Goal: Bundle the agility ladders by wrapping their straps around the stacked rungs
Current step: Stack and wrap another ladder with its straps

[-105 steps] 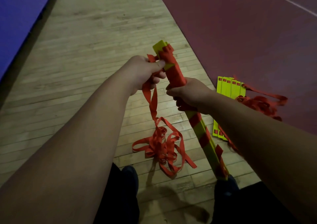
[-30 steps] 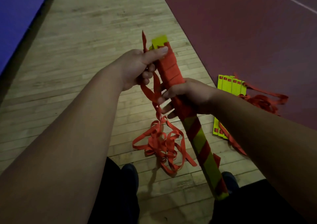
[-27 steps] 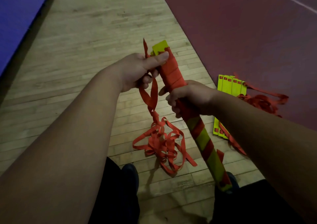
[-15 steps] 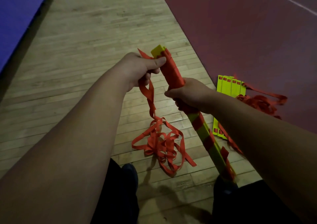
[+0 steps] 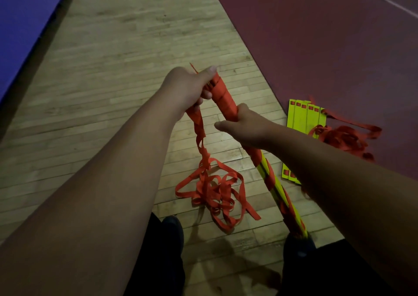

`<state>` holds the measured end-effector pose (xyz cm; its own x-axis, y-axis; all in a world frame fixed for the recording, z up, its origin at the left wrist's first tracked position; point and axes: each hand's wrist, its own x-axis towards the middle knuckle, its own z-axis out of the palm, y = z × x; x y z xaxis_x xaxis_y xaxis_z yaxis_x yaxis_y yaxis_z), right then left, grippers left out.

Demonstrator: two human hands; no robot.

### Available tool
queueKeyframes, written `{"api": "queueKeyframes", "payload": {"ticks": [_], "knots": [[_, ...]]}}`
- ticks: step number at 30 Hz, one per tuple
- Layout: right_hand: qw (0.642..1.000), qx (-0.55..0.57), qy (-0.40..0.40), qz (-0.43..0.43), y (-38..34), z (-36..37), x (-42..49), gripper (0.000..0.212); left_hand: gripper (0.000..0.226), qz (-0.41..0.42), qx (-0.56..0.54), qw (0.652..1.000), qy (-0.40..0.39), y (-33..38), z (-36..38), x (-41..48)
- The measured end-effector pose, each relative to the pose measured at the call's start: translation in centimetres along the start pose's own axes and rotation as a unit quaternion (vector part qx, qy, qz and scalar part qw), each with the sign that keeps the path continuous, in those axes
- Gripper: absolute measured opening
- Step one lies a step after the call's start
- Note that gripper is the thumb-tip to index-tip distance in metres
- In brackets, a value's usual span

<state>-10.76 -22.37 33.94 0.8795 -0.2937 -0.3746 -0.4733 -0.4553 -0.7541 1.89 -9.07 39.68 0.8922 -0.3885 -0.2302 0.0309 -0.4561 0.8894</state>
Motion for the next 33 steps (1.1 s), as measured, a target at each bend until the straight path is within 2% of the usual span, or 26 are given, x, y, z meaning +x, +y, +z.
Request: {"api": "queueKeyframes", "payload": {"ticks": [3,6,9,11,12,14,17,21,23,27,33], "knots": [[0.999,0.024,-0.013,-0.036,-0.1,-1.0,-0.3,0.043,0.038,0.03,0.008,0.999,0.009,0.1,-0.5,0.1],[0.984,0.164,-0.06,-0.043,-0.1,-2.7,-0.7,0.04,0.034,0.055,-0.054,0.997,-0.001,0.3,-1.1,0.1],[0.947,0.255,-0.191,-0.024,0.5,-4.0,-1.4,0.045,0.03,0.058,-0.173,0.983,0.021,0.6,-1.9,0.4],[0.924,0.273,-0.267,0.005,0.6,-4.0,-1.7,0.046,0.03,0.054,-0.185,0.979,0.063,0.4,-2.6,0.8],[0.922,0.271,-0.276,0.022,0.6,-3.8,-1.8,0.046,0.03,0.051,-0.159,0.982,0.087,0.0,-2.9,1.1],[0.932,0.251,-0.26,0.036,0.4,-3.2,-1.7,0.045,0.03,0.043,-0.069,0.99,0.118,-0.8,-3.3,1.7],[0.939,0.227,-0.253,0.051,0.3,-2.1,-1.6,0.048,0.033,0.03,0.041,0.992,0.112,-1.7,-2.9,2.1],[0.947,0.168,-0.252,0.108,0.8,-1.1,-1.4,0.06,0.053,0.003,0.123,0.989,0.077,-2.6,-2.0,2.2],[0.945,0.157,-0.255,0.135,1.0,-0.8,-1.4,0.06,0.062,-0.009,0.167,0.984,0.064,-3.5,-1.5,2.0],[0.942,0.15,-0.259,0.153,0.9,-0.8,-1.4,0.054,0.064,-0.017,0.181,0.981,0.064,-4.4,-1.3,1.9],[0.941,0.16,-0.26,0.147,1.3,-0.9,-1.4,0.057,0.061,-0.01,0.166,0.984,0.056,-4.5,-1.4,1.6]]}}
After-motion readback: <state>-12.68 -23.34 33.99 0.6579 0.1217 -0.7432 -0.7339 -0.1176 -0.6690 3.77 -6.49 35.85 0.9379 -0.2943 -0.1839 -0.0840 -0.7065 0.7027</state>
